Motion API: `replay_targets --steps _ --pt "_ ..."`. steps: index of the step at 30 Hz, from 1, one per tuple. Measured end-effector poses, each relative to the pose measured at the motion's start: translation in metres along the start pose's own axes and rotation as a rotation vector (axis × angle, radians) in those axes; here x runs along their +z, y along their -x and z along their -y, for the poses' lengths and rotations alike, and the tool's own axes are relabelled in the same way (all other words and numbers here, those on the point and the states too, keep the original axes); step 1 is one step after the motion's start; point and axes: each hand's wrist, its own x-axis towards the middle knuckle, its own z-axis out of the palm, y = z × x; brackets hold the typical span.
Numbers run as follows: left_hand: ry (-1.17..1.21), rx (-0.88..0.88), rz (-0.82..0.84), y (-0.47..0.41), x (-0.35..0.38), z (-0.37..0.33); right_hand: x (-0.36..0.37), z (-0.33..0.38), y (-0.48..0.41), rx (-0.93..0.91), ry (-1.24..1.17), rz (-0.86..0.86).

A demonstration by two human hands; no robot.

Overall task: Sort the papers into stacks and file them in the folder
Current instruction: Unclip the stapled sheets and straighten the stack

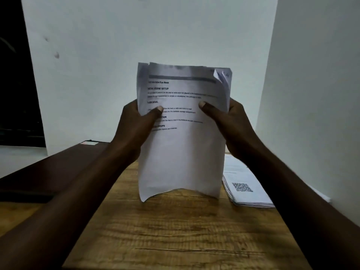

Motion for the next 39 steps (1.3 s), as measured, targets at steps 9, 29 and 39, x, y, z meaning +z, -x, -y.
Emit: replay_targets --steps 9,29,39 --pt "-0.071 -0.071 0.022 0.012 0.003 0.010 -0.004 -0.006 0.005 0.084 0.046 -0.007" --pt "0.163 -0.674 0.473 -0.002 -0.032 0.015 -0.022 -0.021 -0.053 0.049 0.145 0.035" --pt "0.139 -0.815 0.335 -0.005 -0.043 0.096 -0.010 -0.142 -0.012 0.435 0.057 0.011"
